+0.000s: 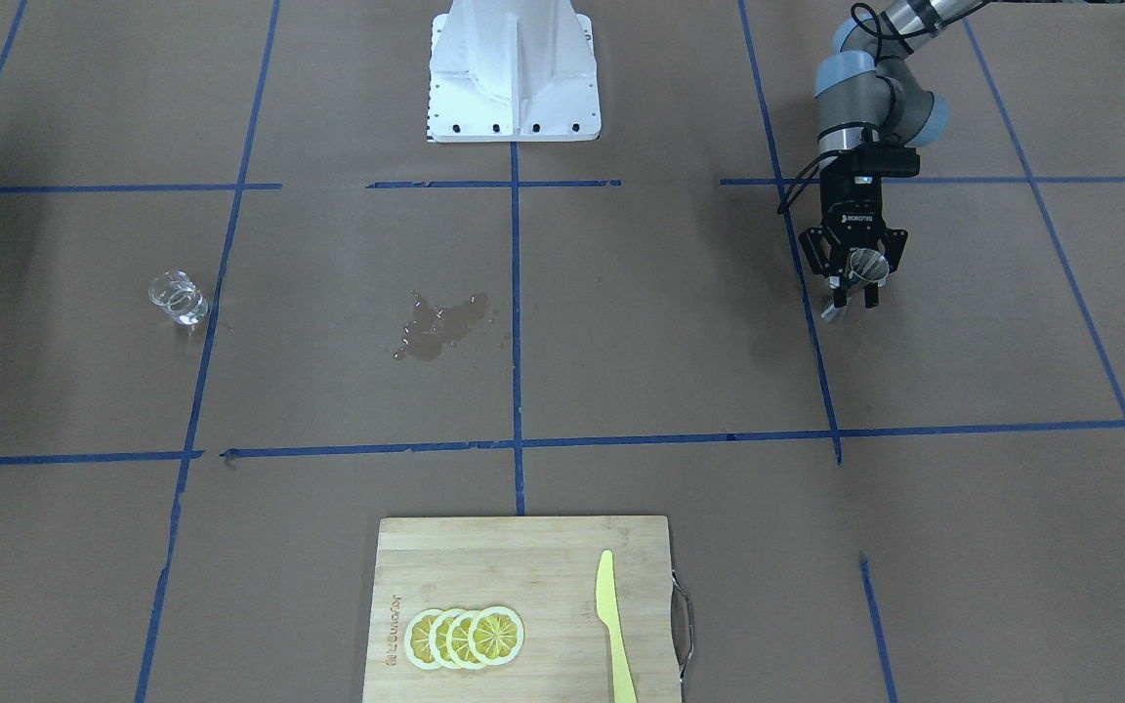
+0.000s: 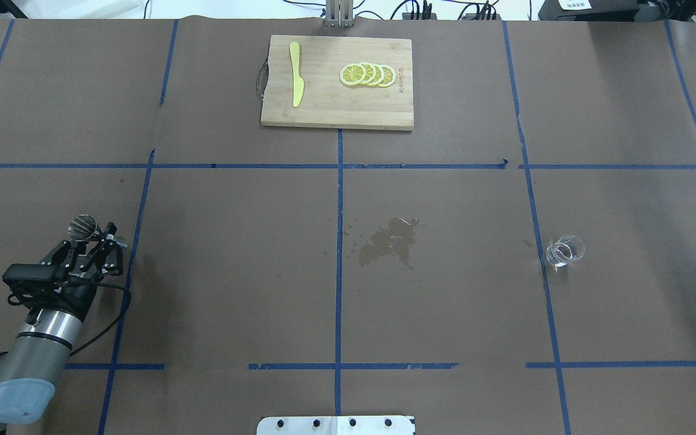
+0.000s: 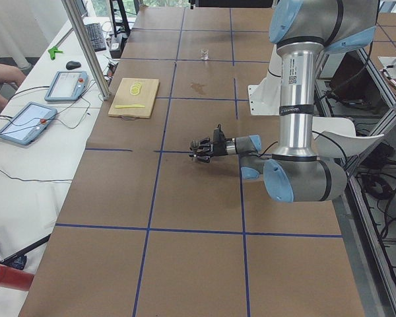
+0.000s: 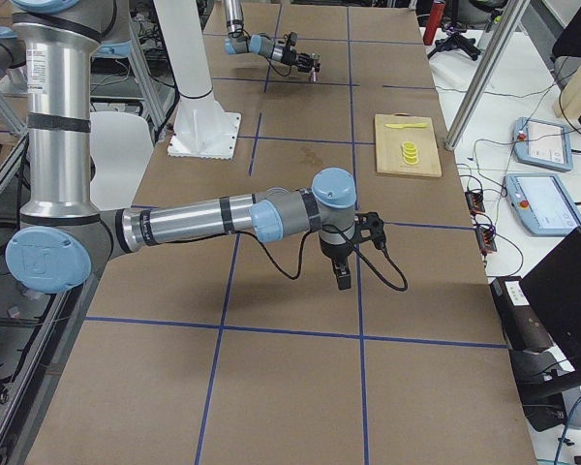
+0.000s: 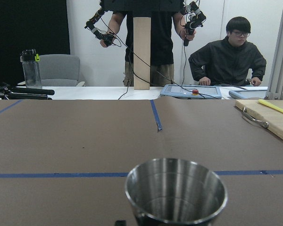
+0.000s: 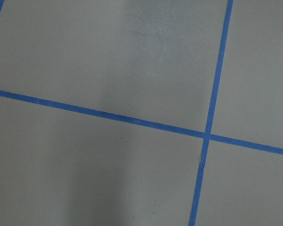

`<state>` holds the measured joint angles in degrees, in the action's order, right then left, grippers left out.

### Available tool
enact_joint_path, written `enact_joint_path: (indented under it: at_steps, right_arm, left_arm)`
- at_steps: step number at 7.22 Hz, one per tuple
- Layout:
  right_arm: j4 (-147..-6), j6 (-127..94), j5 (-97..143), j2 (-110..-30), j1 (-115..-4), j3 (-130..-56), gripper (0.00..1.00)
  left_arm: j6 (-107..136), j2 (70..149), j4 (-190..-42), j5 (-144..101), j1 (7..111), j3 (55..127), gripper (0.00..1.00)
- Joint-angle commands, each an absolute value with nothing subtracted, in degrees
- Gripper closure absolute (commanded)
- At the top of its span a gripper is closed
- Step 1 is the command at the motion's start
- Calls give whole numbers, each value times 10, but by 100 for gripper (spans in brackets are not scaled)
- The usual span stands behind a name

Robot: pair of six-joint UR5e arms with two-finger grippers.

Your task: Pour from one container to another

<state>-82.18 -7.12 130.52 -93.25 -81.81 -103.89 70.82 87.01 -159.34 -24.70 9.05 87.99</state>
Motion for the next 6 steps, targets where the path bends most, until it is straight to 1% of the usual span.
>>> enact_joint_path:
  at_steps: [1, 2, 3, 4, 6]
  right_arm:
    - [-822, -71, 1305, -933, -818, -1039, 0]
    - [-822, -71, 1305, -933, -818, -1039, 0]
    - [-822, -71, 1305, -933, -818, -1039, 0]
    - [-822, -71, 1305, -933, -818, -1039, 0]
    - [-822, -71, 1305, -933, -819, -1039, 0]
  left_arm:
    - [708, 870, -1593, -247, 91, 881, 54]
    - [708, 870, -1593, -246, 91, 881, 60]
    - [708, 870, -1593, -245, 91, 882, 91]
    - [708, 869, -1594, -245, 91, 882, 100]
    - [686, 869, -1606, -245, 91, 902, 100]
